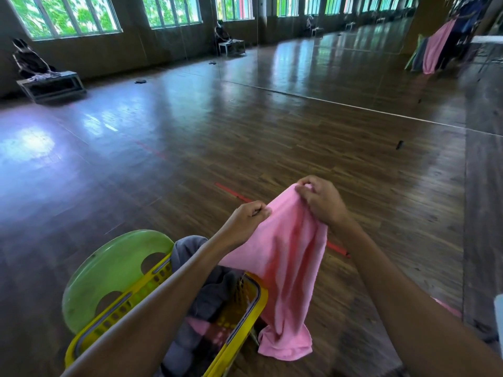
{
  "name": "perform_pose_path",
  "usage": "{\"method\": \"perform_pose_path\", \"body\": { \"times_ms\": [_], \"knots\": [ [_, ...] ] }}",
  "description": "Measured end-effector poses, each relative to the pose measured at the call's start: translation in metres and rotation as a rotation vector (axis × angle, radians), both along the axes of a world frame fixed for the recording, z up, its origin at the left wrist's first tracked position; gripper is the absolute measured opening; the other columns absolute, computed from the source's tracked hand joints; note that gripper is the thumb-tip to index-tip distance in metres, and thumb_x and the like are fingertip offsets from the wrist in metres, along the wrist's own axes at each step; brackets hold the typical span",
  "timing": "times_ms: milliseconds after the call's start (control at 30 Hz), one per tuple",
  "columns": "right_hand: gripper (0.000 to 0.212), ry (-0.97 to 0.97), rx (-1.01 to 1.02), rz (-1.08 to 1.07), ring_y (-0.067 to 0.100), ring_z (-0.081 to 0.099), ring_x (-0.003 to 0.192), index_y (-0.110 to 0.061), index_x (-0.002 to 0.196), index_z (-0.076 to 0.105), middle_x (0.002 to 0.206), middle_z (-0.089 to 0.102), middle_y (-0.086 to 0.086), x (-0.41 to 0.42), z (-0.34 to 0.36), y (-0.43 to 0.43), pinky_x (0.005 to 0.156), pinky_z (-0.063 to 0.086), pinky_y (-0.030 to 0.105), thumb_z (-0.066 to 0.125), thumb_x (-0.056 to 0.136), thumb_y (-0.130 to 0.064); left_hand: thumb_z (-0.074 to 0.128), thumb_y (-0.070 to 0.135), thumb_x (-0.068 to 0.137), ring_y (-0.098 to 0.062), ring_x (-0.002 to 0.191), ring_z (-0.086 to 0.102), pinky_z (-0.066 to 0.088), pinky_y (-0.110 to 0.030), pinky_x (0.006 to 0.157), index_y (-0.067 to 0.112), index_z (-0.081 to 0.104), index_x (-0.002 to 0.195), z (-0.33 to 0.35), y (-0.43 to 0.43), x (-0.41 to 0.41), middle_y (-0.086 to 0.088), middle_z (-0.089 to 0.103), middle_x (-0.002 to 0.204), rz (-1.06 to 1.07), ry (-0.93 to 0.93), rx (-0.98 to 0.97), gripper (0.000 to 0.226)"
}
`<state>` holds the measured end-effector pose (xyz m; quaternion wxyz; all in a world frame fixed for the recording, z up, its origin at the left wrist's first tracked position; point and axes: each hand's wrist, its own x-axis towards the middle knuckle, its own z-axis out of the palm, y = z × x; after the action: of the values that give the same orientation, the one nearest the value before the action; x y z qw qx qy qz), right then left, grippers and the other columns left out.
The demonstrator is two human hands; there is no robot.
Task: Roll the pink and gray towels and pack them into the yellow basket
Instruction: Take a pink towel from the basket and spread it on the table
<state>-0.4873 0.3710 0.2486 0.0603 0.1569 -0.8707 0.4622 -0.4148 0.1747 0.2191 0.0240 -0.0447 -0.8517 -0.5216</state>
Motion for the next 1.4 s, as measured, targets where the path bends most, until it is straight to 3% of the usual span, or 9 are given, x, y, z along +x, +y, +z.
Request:
{"method": "perform_pose_path", "body": {
  "times_ms": [133,233,400,633,833,967,1100,1267,1400],
  "knots": [
    [0.008,-0.049,-0.059,-0.07,0.009,0.061,0.08,-0.023,0.08,0.067,0.081,0.067,-0.012,-0.007,0.002,0.021,0.073,0.045,0.028,0.065,0.086,-0.029,0.055,0.02,0.096,-0.001,0.061,0.037,0.033,-0.028,0.064,0.022,0.049,0.063,-0.016,-0.02,0.006,0.017,0.043,0.058,0.032,-0.013,0.008,0.033],
    [0.02,-0.102,-0.015,0.168,0.006,0.066,0.086,-0.025,0.087,0.074,0.088,0.073,-0.01,0.008,0.002,0.007,0.08,0.052,0.03,0.072,0.079,-0.043,0.055,0.021,0.095,-0.004,0.066,0.044,0.038,-0.029,0.065,0.016,0.053,0.067,-0.004,-0.01,-0.001,0.012,0.049,0.063,0.022,0.021,0.019,0.029],
    [0.015,-0.18,-0.041,0.334,0.011,0.069,0.085,-0.024,0.09,0.075,0.088,0.074,-0.004,0.024,0.0,-0.007,0.08,0.057,0.037,0.071,0.085,-0.038,0.054,0.018,0.096,-0.005,0.087,0.063,0.049,-0.029,0.081,0.019,0.067,0.078,0.013,0.009,-0.012,0.004,0.07,0.087,0.016,0.033,0.055,0.022],
    [0.01,-0.062,0.092,0.348,0.013,0.063,0.088,-0.016,0.093,0.07,0.094,0.069,-0.003,0.014,0.002,-0.005,0.08,0.049,0.033,0.065,0.091,-0.024,0.054,0.019,0.097,-0.014,0.07,0.048,0.04,-0.023,0.065,0.008,0.056,0.076,0.013,0.012,-0.006,-0.009,0.053,0.074,-0.047,-0.04,0.121,0.024],
    [0.005,0.008,0.001,0.104,0.013,0.06,0.085,-0.019,0.087,0.066,0.087,0.067,-0.005,0.0,0.003,0.012,0.078,0.045,0.03,0.063,0.091,-0.021,0.051,0.016,0.099,-0.003,0.054,0.039,0.033,-0.017,0.048,0.014,0.045,0.067,0.002,0.003,0.001,0.002,0.04,0.065,-0.048,-0.087,0.088,0.033],
    [0.011,0.02,-0.137,-0.032,0.008,0.059,0.083,-0.019,0.083,0.066,0.084,0.066,-0.01,-0.009,0.009,0.033,0.077,0.043,0.024,0.061,0.091,-0.016,0.05,0.014,0.099,-0.005,0.057,0.04,0.034,-0.023,0.055,0.014,0.047,0.066,-0.017,-0.005,0.005,0.004,0.042,0.064,0.015,-0.105,0.094,0.033],
    [0.008,-0.086,-0.119,0.204,0.005,0.067,0.09,-0.02,0.091,0.075,0.091,0.074,-0.007,0.01,0.011,0.028,0.082,0.049,0.02,0.069,0.087,-0.024,0.053,0.015,0.096,-0.01,0.065,0.041,0.034,-0.032,0.062,0.015,0.051,0.066,-0.003,0.01,-0.008,0.004,0.045,0.065,0.025,-0.025,0.036,0.03],
    [0.016,-0.193,-0.079,0.355,0.017,0.071,0.088,-0.02,0.095,0.076,0.088,0.075,-0.001,0.022,0.011,0.019,0.081,0.056,0.034,0.074,0.083,-0.031,0.056,0.025,0.095,-0.007,0.063,0.047,0.038,-0.032,0.063,0.021,0.052,0.062,0.023,0.032,-0.02,0.011,0.052,0.062,-0.044,0.014,-0.028,0.033],
    [0.007,-0.139,-0.043,0.288,0.011,0.069,0.081,-0.022,0.086,0.076,0.082,0.075,-0.003,0.017,0.006,0.025,0.078,0.054,0.036,0.073,0.084,-0.029,0.055,0.026,0.096,-0.01,0.063,0.044,0.036,-0.032,0.061,0.007,0.053,0.068,0.018,0.031,-0.018,0.005,0.048,0.064,-0.083,0.002,-0.022,0.033]
  ]
}}
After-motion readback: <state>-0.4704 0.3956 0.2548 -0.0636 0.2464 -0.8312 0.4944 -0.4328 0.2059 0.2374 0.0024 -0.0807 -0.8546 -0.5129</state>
